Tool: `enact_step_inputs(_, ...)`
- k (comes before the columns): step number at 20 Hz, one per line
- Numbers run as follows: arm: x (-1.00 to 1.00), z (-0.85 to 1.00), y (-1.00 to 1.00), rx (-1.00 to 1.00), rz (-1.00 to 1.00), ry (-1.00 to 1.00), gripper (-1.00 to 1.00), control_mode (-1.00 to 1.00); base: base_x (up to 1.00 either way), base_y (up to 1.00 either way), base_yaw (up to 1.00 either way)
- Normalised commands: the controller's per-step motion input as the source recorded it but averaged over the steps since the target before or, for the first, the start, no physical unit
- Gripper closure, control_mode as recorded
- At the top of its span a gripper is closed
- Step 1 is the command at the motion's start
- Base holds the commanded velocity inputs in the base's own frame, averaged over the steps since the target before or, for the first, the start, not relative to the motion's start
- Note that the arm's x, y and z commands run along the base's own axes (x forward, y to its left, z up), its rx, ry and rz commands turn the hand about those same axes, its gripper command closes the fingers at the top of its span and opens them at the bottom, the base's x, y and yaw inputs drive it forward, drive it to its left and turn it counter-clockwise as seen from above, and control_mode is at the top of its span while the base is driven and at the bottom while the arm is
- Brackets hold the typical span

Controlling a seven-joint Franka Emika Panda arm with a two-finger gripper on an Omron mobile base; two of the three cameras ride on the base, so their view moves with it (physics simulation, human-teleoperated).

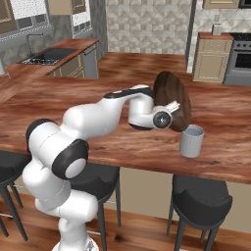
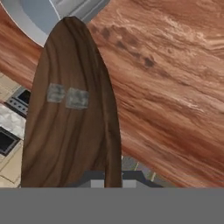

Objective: There are four ice cubes in the ice bowl. Place two ice cubes in each glass of water.

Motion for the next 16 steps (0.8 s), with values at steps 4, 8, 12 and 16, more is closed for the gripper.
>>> enact_step_inputs(4, -0.19, 0.1, -0.39, 0.21, 0.0, -0.12, 1.0, -1.0, 0.0, 0.0, 0.0)
enact_step_inputs(8, -0.07, 0.09, -0.26, 0.25, 0.0, -0.07, 1.0, -1.0, 0.0, 0.0, 0.0)
enact_step_inputs(12, 0.0, 0.03, -0.02, 0.19, 0.0, 0.0, 1.0, -1.0, 0.0, 0.0, 0.0)
enact_step_inputs(16, 0.0, 0.09, 0.0, 0.28, 0.0, 0.0, 1.0, -1.0, 0.0, 0.0, 0.0)
